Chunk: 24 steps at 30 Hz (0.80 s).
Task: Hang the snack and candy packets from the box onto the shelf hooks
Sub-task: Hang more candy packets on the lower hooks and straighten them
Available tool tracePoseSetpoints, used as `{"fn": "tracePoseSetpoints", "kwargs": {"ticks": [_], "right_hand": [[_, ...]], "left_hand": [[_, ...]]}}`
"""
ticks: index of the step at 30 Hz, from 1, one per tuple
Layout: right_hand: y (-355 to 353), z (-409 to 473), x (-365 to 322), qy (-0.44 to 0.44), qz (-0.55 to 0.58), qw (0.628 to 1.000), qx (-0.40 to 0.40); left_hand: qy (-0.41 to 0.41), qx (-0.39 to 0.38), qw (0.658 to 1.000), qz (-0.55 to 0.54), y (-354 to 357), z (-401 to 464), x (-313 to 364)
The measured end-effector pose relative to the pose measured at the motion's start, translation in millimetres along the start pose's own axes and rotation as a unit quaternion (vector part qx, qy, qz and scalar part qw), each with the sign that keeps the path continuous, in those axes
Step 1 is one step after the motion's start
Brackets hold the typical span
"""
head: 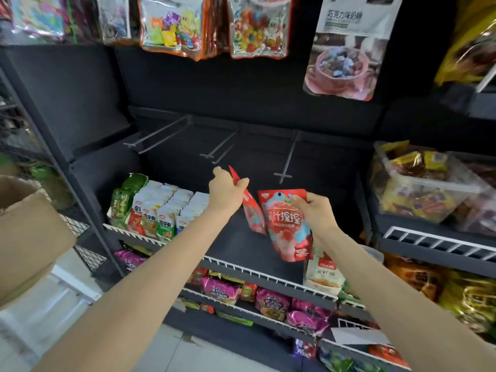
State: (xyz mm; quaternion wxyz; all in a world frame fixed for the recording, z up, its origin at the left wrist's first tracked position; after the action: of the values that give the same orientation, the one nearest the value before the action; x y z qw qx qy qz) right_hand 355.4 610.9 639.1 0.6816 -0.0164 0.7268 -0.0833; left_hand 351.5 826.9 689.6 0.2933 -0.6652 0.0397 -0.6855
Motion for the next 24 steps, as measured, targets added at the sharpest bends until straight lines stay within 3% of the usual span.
{"fn": "tracePoseSetpoints", "kwargs": {"ticks": [9,16,24], "right_hand": [[3.1,54.4,0.4,-0.016,-0.016,1.0,0.006],[1.8,55.8,-12.5,-0.145,-0.144,0.979,0.022],[-6.3,54.7,-31.2,-0.251,-0.158,0.955,0.022]], "left_hand": [[-0.033,0.034,0.999,0.012,12.3,10.8,-3.8],[-0.014,0.051,0.999,0.006,25.2,13.3,-7.4],[0.013,0.07,0.997,0.017,41.8,12.1,11.0]]}}
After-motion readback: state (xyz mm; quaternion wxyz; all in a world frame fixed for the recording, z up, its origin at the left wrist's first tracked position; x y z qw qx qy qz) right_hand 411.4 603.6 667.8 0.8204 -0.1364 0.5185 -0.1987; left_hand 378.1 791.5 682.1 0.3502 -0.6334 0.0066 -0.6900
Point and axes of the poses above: each hand's wrist, its own z-axis towards the middle knuckle, its own y-axis out of the palm, x = y × z, the point moved 9 cm from there along z, towards the middle knuckle, and after that the axes turned 1 degree about -x, right-handed, at the moved point
